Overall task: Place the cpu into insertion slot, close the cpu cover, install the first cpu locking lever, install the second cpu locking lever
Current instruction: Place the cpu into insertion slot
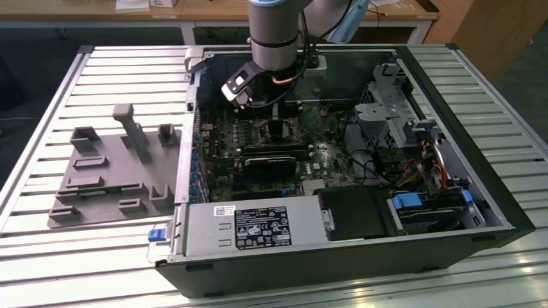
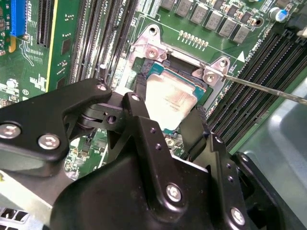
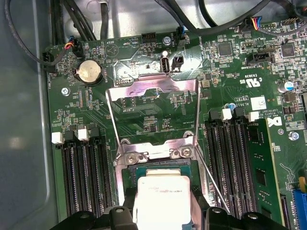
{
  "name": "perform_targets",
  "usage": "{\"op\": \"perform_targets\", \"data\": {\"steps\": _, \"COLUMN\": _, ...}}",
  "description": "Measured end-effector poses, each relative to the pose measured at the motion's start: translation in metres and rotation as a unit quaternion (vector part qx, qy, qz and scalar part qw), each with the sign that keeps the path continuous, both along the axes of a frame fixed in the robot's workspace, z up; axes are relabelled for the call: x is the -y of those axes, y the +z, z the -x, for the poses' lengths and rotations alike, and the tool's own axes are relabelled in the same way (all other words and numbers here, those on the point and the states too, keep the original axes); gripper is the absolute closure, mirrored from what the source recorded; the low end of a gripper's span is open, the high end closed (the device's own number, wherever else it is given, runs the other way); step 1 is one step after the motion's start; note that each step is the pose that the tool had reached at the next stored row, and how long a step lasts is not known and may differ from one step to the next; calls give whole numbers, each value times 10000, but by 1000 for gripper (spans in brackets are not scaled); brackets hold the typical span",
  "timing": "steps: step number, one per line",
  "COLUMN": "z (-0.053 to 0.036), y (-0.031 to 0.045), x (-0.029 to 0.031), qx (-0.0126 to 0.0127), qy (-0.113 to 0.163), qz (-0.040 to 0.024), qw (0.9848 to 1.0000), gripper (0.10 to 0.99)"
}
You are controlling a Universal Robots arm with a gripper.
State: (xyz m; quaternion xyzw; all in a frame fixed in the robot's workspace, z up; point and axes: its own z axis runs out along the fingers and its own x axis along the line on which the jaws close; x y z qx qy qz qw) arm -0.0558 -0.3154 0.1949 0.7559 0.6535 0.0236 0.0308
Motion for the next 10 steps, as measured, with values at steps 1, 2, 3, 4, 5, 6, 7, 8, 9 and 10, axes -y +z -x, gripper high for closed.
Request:
{"op": "perform_targets", "data": {"steps": 1, "z": 0, "y": 0, "x": 0, "qx": 0, "qy": 0, "qz": 0, "qw": 10000, "gripper": 561}}
{"op": "perform_targets", "data": {"steps": 2, "z": 0, "y": -1, "x": 0, "qx": 0, "qy": 0, "qz": -1, "qw": 10000, "gripper": 561}}
{"op": "perform_targets", "data": {"steps": 3, "z": 0, "y": -1, "x": 0, "qx": 0, "qy": 0, "qz": -1, "qw": 10000, "gripper": 561}}
{"op": "perform_targets", "data": {"steps": 4, "z": 0, "y": -1, "x": 0, "qx": 1, "qy": 0, "qz": 0, "qw": 10000, "gripper": 561}}
{"op": "perform_targets", "data": {"steps": 5, "z": 0, "y": -1, "x": 0, "qx": 1, "qy": 0, "qz": 0, "qw": 10000, "gripper": 561}}
{"op": "perform_targets", "data": {"steps": 6, "z": -1, "y": 0, "x": -1, "qx": 1, "qy": 0, "qz": -1, "qw": 10000, "gripper": 561}}
{"op": "perform_targets", "data": {"steps": 7, "z": -1, "y": 1, "x": -1, "qx": 2, "qy": 1, "qz": -1, "qw": 10000, "gripper": 561}}
{"op": "perform_targets", "data": {"steps": 8, "z": -1, "y": 5, "x": -1, "qx": 2, "qy": 1, "qz": -1, "qw": 10000, "gripper": 561}}
{"op": "perform_targets", "data": {"steps": 9, "z": -1, "y": 12, "x": -1, "qx": 2, "qy": 1, "qz": 0, "qw": 10000, "gripper": 561}}
{"op": "perform_targets", "data": {"steps": 10, "z": 0, "y": 18, "x": 0, "qx": 1, "qy": 1, "qz": 0, "qw": 10000, "gripper": 561}}
